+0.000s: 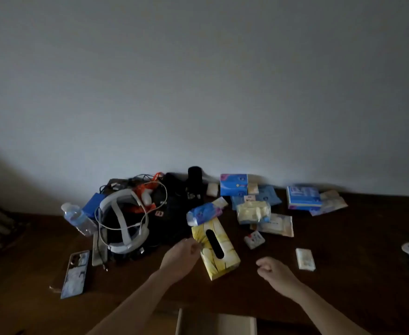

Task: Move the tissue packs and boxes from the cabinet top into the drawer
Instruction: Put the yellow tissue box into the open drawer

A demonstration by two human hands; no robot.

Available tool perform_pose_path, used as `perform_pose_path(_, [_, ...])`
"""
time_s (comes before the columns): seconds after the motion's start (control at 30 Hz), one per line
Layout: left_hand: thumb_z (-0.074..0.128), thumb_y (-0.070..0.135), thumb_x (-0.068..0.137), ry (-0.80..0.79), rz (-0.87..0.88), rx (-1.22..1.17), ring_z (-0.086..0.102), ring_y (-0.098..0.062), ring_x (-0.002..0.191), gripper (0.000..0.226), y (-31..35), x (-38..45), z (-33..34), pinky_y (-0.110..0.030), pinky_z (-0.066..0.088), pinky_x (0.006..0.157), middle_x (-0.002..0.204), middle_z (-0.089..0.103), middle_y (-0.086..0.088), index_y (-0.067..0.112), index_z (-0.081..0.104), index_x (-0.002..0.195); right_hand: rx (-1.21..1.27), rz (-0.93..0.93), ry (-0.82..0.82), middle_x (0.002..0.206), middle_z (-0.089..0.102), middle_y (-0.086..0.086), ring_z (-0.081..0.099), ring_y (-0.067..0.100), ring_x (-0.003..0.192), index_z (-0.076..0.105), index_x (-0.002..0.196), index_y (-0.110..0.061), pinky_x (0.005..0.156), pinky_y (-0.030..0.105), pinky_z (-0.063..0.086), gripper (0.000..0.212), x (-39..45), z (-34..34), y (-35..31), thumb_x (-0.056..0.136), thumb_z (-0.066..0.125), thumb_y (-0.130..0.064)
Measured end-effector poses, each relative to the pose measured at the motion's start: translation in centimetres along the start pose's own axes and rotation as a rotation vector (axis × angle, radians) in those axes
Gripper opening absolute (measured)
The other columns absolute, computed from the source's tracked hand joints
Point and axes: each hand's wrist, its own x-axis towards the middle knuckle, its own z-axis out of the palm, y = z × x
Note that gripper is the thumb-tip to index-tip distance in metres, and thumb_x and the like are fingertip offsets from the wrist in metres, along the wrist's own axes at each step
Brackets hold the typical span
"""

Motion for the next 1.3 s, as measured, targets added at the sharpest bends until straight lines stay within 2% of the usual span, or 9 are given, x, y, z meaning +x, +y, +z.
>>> perform_pose_path(0.07, [0.051,0.04,0.097,-0.083,0.087,0.095,0.059,-0.01,0.107,0.026,1.2,3.2,2.5,-0.03,0.051,0.087,0.118,0.061,0.008,0.032,0.064,0.118,-0.057,-0.02,-0.022,0.13,0.062,-0.003,0.064,0.006,0.105,0.051,0.143,-0.023,0.092,0.029,0.054,0.039,3.5,0.3,-0.5,0.105,0.052,-0.03])
perform_pose_path(0.23, [0.05,0.051,0.097,-0.36,0.145,0.428,0.019,-0.028,0.151,0.069,1.5,9.0,10.5,-0.053,0.022,0.12,0.163,0.025,-0.004,0.02,0.031,0.156,-0.231,0.003,0.029,0.148,0.049,0.002,0.06,0.017,0.117,0.035,0.154,-0.032,0.085,0.031,0.05,0.057,10.8,1.1,-0.3,0.101,0.056,-0.027])
perform_pose_path(0.33, [0.047,0.061,0.094,-0.379,0.126,0.446,-0.003,-0.029,0.155,0.09,0.1,9.5,14.9,-0.065,0.003,0.12,0.168,-0.006,-0.003,0.022,0.001,0.161,-0.284,0.047,0.107,0.155,0.039,0.004,0.042,0.027,0.137,0.031,0.155,-0.031,0.103,0.044,0.046,0.066,15.1,0.8,1.2,0.097,0.062,-0.026])
perform_pose_path(0.4, [0.046,0.065,0.094,-0.307,0.176,0.504,-0.01,-0.028,0.155,0.097,-1.5,8.8,17.0,-0.068,0.003,0.118,0.167,-0.017,-0.003,0.024,-0.011,0.16,-0.323,0.089,0.162,0.16,0.031,0.005,0.035,0.031,0.142,0.028,0.156,-0.03,0.108,0.05,0.042,0.071,17.5,1.0,1.9,0.096,0.066,-0.029])
perform_pose_path(0.6, [0.042,0.058,0.1,-0.08,0.286,0.556,-0.002,-0.03,0.155,0.087,-4.2,9.1,19.7,-0.067,0.016,0.118,0.167,-0.009,-0.007,0.025,-0.013,0.159,-0.318,0.035,0.466,0.168,0.006,0.011,0.022,0.039,0.15,0.015,0.157,-0.037,0.099,0.056,0.052,0.085,23.2,-0.4,0.4,0.092,0.07,-0.035])
perform_pose_path(0.8, [0.032,0.052,0.104,-0.106,0.289,0.641,-0.035,-0.032,0.144,0.083,-4.9,9.6,20.9,-0.069,0.007,0.117,0.162,-0.031,-0.011,0.025,-0.031,0.152,-0.538,0.098,0.34,0.164,0.014,0.013,0.018,0.042,0.15,0.035,0.151,-0.034,0.104,0.058,0.047,0.07,27.0,0.5,-1.1,0.092,0.073,-0.034])
perform_pose_path(1.03, [0.035,0.047,0.106,-0.104,0.225,0.675,-0.03,-0.036,0.148,0.082,-3.7,9.0,20.2,-0.066,0.013,0.119,0.167,-0.013,-0.016,0.021,-0.024,0.156,-0.34,-0.078,0.676,0.129,0.054,0.009,0.052,0.028,0.121,0.059,0.119,-0.016,0.083,0.041,0.055,0.023,23.3,1.8,-0.3,0.096,0.064,-0.014])
perform_pose_path(1.17, [0.049,0.023,0.101,-0.122,0.175,0.721,-0.001,-0.037,0.154,0.092,-1.9,8.1,19.4,-0.067,0.023,0.115,0.152,0.036,-0.016,0.017,-0.025,0.156,-0.258,-0.237,0.731,0.13,0.057,0.009,0.054,0.025,0.124,0.056,0.116,-0.013,0.08,0.039,0.058,0.018,17.7,2.6,1.3,0.099,0.06,-0.015])
perform_pose_path(1.3, [0.068,0.001,0.084,-0.16,0.189,0.726,0.027,-0.03,0.143,0.114,-1.5,5.7,17.9,-0.066,0.033,0.107,0.129,0.053,-0.008,0.025,-0.013,0.159,-0.225,-0.335,0.757,0.125,0.06,0.006,0.055,0.022,0.12,0.056,0.11,-0.012,0.075,0.035,0.057,0.017,13.0,3.9,3.2,0.096,0.064,-0.014])
